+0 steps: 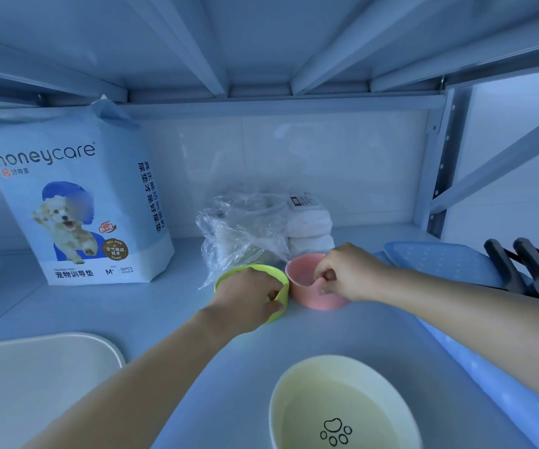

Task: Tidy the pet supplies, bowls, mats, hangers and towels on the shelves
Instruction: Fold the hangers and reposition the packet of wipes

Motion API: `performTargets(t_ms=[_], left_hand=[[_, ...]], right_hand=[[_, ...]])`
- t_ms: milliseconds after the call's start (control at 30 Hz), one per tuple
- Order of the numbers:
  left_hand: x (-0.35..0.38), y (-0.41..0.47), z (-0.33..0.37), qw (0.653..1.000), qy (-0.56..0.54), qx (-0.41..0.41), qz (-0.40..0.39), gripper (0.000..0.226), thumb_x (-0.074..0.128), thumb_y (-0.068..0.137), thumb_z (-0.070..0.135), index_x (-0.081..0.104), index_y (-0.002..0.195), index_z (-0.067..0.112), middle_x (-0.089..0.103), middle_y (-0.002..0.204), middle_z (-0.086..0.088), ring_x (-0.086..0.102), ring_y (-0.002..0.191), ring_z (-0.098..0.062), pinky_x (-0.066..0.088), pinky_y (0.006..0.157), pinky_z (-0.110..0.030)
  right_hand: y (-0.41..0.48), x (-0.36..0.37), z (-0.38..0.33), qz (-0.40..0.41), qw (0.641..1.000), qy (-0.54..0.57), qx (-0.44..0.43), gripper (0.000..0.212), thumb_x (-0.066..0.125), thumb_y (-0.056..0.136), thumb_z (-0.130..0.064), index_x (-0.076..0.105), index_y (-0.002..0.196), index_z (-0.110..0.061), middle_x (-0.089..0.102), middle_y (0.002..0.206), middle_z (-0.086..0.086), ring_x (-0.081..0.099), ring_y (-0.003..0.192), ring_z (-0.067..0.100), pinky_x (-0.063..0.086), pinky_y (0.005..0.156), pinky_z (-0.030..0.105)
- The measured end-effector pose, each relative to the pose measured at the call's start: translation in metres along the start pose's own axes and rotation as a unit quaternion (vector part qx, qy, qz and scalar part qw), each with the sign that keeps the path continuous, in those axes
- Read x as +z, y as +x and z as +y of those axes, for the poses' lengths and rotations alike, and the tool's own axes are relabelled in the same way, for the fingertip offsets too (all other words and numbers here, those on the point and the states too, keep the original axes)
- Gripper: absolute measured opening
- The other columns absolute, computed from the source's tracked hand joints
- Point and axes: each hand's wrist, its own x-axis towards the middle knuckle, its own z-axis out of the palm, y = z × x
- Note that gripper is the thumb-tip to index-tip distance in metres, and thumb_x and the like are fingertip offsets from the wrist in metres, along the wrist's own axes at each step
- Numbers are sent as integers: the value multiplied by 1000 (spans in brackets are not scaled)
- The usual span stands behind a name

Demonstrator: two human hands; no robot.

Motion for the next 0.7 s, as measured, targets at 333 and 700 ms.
performTargets(t_ms=[333,700], left_hand=[[1,-7,2,1000,18,-20,8,23,50,87,49,58,102,33,62,99,14,50,85,-13,25,52,-20],[2,-33,-31,999,-30,-21,21,24,56,88,36,56,111,43,58,114,21,50,107,-9,41,79,-22]], right_hand=[[0,-5,-2,-14,995,-89,-36,15,63,82,-28,67,92,-19,55,75,-2,52,75,21,38,61,28],[-13,7,-4,15,999,-47,-16,24,62,78,-8,63,98,-21,52,81,-8,51,83,16,38,65,26]])
